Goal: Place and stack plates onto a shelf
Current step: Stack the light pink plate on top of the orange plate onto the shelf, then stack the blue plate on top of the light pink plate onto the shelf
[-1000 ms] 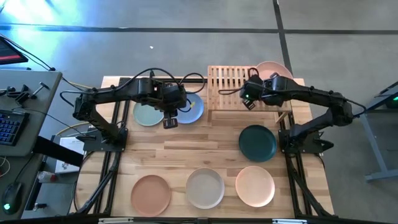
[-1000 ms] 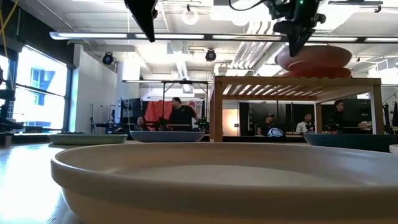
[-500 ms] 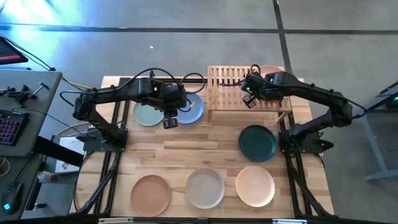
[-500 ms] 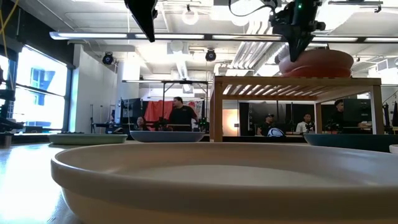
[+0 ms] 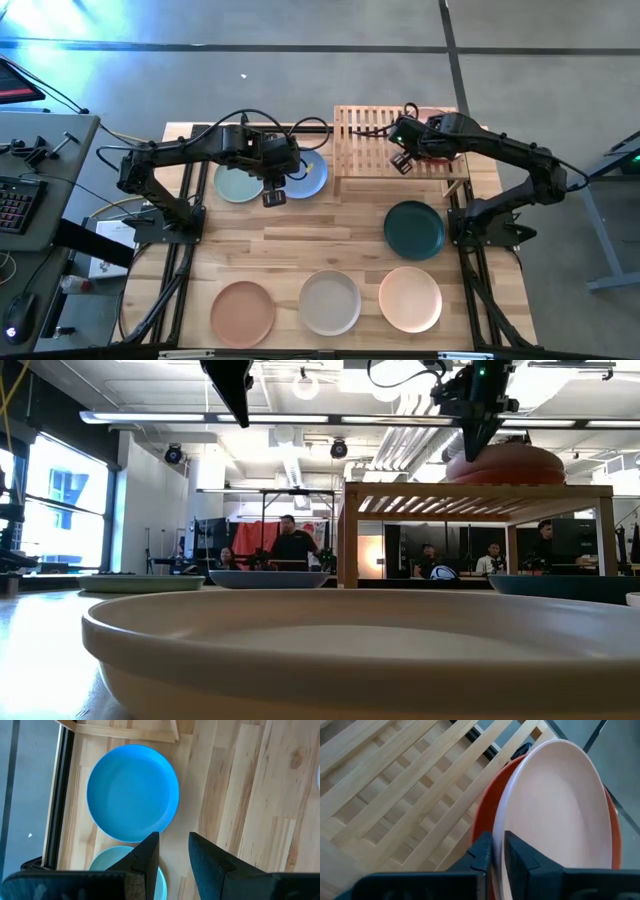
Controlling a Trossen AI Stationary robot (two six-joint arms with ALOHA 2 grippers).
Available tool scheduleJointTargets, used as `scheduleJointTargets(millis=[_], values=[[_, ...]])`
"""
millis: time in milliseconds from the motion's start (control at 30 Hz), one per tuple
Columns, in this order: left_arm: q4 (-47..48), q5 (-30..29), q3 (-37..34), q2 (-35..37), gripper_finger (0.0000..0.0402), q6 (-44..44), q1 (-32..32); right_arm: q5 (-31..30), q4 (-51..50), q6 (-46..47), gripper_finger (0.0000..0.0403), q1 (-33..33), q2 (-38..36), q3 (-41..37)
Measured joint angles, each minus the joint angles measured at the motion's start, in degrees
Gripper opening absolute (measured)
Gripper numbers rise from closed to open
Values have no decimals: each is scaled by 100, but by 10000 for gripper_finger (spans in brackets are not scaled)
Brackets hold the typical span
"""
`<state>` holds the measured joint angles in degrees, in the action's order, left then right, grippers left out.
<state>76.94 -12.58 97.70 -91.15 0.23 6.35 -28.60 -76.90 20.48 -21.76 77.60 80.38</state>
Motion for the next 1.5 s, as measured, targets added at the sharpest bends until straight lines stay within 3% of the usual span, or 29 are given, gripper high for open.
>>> scheduleJointTargets(millis=[333, 833, 1200, 1500], values=[[1, 0, 0, 0, 94, 0, -2, 7, 7, 1, 71, 0, 0, 0], [1, 0, -1, 0, 94, 0, 0, 231, 3, 149, 71, -72, -2, 485], [11, 2, 1, 0, 94, -2, 0, 1119, -38, 281, 71, -865, 46, 201], [432, 4, -142, 0, 94, -268, 0, 1271, -34, 449, 71, -703, 35, 669]])
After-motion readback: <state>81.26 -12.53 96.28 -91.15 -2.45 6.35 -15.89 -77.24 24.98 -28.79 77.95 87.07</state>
